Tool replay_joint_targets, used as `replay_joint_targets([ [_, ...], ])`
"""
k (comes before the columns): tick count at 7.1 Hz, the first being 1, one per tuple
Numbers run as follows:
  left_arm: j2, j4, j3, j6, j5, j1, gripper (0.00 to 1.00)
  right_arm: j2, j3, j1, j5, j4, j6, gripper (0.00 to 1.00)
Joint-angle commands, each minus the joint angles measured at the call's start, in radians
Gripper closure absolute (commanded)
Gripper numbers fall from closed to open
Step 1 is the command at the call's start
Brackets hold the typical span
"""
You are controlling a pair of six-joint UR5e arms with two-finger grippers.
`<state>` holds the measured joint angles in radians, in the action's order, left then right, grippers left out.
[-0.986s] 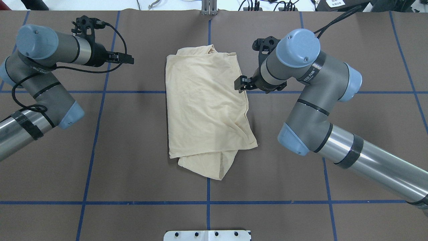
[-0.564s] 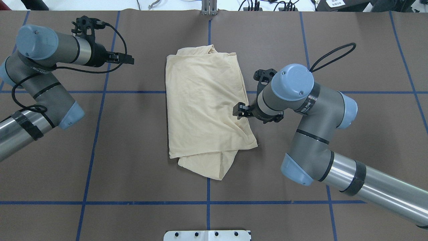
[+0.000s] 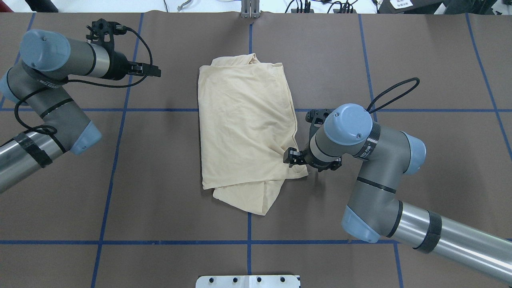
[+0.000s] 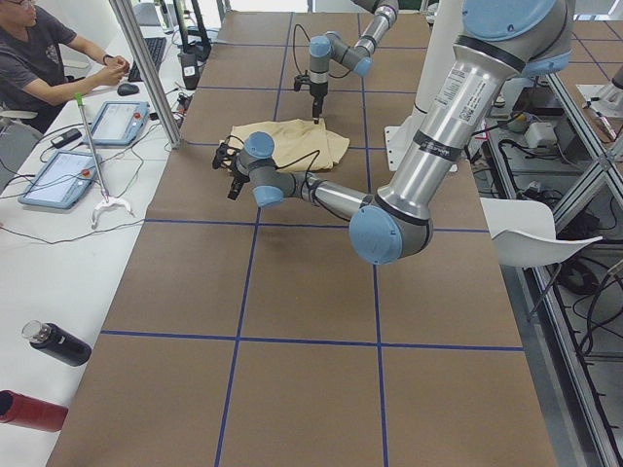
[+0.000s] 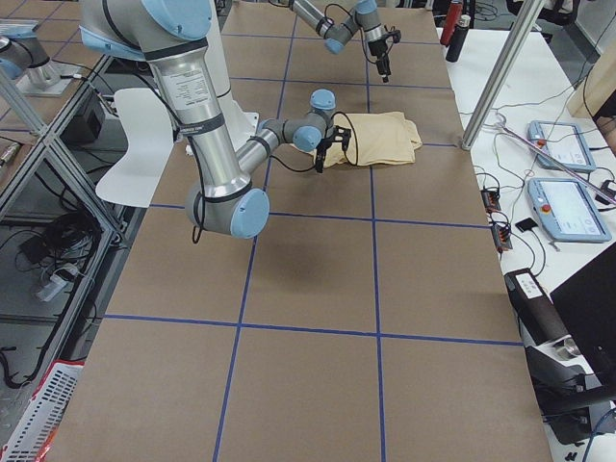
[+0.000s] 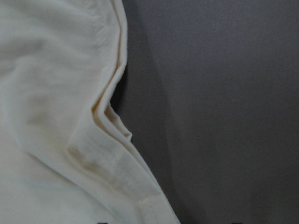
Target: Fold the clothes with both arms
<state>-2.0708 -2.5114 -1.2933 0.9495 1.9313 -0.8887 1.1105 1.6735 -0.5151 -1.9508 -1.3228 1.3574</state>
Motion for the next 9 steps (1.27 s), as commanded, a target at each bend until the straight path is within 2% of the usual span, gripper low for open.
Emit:
replay_joint_targets([
  [1, 0.000, -0.001, -0.001, 0.000, 0.000, 0.001, 0.00, 0.002, 0.002, 0.014, -0.025, -0.006, 0.002, 0.34],
  [3, -0.002, -0.001, -0.001, 0.000, 0.000, 0.001, 0.00, 0.005, 0.000, 0.017, -0.027, -0.006, 0.008, 0.41],
  [4, -0.003, -0.001, -0.001, 0.000, 0.000, 0.001, 0.00, 0.008, -0.001, 0.015, -0.030, -0.007, 0.008, 0.75],
  [5, -0.005, -0.001, -0.001, 0.000, 0.000, 0.001, 0.00, 0.012, 0.003, 0.015, -0.030, -0.007, 0.008, 1.00],
  [9, -0.005, 0.005, -0.012, 0.000, 0.000, 0.001, 0.00, 0.054, 0.092, 0.015, -0.033, -0.009, 0.006, 1.00],
])
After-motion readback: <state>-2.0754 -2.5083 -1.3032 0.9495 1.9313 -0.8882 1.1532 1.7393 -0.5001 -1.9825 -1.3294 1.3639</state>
